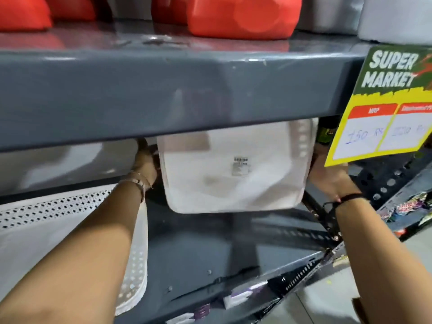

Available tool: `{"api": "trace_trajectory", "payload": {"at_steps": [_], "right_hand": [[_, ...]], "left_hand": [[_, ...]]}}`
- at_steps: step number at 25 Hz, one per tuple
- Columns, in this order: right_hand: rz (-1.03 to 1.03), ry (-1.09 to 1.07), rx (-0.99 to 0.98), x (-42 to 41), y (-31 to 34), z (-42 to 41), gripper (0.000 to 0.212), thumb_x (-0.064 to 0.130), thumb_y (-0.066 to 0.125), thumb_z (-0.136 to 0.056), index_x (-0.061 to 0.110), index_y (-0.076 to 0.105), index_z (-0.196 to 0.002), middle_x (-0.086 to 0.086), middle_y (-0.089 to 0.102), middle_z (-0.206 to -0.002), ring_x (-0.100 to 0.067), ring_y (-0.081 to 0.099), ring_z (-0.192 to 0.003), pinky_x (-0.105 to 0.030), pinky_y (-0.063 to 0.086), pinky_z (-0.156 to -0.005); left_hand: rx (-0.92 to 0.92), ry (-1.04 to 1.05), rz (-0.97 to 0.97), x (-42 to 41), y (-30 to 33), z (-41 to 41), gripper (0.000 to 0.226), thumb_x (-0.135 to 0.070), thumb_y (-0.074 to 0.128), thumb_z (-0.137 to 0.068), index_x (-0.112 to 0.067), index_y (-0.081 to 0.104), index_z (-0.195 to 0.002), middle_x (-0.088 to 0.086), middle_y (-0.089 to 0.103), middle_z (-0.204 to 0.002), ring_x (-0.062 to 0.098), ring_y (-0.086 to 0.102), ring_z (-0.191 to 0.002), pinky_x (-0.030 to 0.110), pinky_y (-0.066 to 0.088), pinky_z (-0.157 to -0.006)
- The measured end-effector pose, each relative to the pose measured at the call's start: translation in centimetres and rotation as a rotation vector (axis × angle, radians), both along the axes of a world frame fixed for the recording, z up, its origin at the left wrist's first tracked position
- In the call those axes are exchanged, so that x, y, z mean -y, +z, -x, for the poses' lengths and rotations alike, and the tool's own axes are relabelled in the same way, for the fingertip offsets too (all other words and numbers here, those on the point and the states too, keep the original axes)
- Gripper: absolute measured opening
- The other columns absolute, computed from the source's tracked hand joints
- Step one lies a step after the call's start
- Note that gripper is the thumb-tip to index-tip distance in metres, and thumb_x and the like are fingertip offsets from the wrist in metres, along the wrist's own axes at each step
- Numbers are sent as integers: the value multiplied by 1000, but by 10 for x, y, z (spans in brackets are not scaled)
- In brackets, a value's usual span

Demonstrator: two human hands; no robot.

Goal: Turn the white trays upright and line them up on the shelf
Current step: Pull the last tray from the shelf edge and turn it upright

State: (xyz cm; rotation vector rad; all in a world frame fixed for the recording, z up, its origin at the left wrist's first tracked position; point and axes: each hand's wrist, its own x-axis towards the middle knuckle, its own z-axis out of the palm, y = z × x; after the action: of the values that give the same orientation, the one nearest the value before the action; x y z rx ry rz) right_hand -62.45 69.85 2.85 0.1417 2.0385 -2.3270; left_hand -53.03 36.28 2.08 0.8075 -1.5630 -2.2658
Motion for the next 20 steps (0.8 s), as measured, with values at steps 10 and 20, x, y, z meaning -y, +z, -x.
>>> {"api": "trace_trajectory", "payload": {"at_steps": [10, 20], "right_hand": [[-514, 223, 247, -29, 4, 9, 21, -1, 54, -84, 4, 55, -63, -10, 64, -54, -17, 61, -44, -19, 50, -43], [-1295, 365, 180, -25, -27, -25, 23, 1, 58, -84, -13, 62, -102, -26, 68, -97, -36, 67, -86, -39, 56, -71]], "left_hand": [[371, -366, 265, 8, 19, -65, 22, -3, 37, -98, -7, 46, -79, 5, 71, -53, 9, 67, -38, 22, 55, -37], [772, -500, 871, -45, 10, -92, 24, 1, 56, -89, 14, 57, -109, 18, 74, -81, 33, 66, -92, 39, 49, -101]]}}
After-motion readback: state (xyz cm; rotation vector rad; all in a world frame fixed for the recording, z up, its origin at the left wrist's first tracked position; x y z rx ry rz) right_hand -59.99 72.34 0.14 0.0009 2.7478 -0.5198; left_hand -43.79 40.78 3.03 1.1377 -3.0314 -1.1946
